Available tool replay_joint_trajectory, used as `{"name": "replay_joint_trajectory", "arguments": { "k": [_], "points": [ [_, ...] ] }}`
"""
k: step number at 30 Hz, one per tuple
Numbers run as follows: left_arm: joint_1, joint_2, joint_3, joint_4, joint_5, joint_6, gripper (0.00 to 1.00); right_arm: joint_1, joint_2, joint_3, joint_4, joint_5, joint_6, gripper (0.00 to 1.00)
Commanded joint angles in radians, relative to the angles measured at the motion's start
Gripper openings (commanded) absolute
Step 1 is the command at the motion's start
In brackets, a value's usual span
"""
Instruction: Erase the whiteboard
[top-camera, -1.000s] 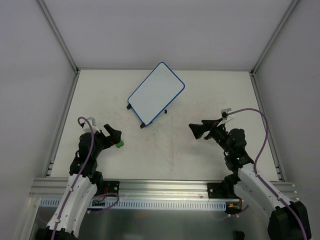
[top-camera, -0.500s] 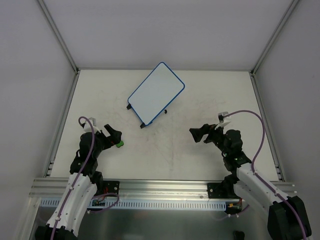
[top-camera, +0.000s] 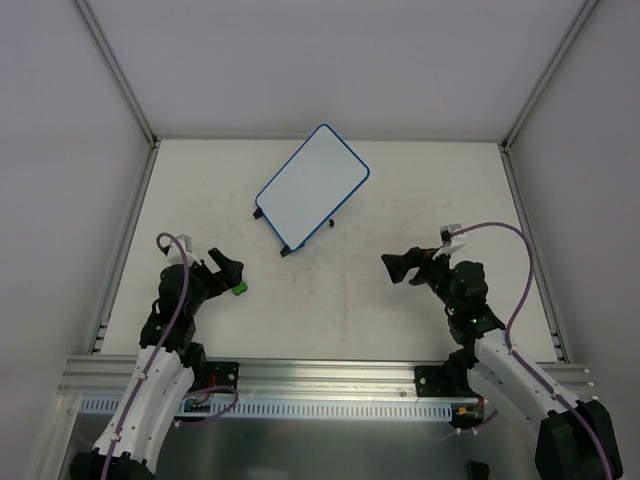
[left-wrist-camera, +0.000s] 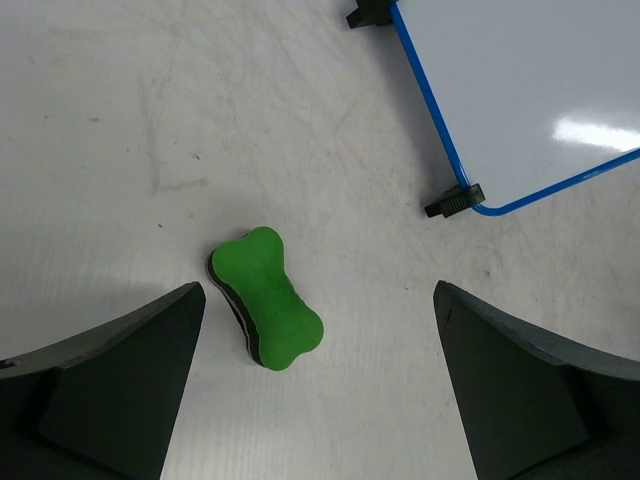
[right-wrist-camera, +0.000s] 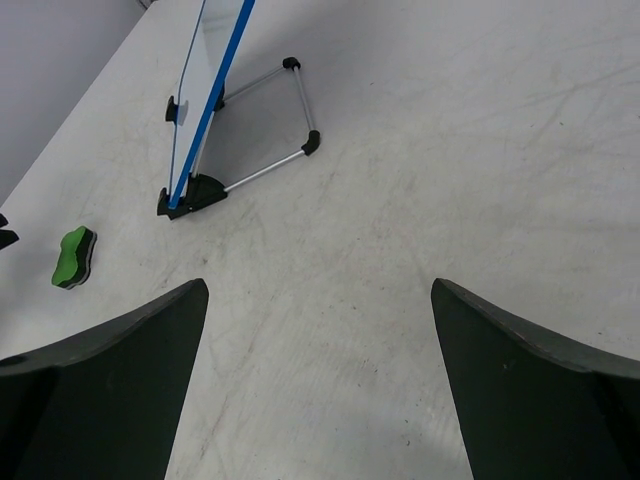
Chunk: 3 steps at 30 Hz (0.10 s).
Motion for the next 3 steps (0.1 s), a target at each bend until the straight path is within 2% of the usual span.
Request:
{"name": "replay_joint_trajectory", "arguments": {
  "k": [1, 3],
  "points": [
    [0.008, 0.004, 0.002, 0.034, -0.019, -0.009, 0.99, 0.001, -0.008, 0.006, 0.006, 0.035, -0.009, 0.99],
    [0.008, 0.007, 0.002, 0.034, -0.019, -0.01, 0.99, 0.001, 0.006, 0.011, 0.006, 0.025, -0.009, 0.99]
  ]
}}
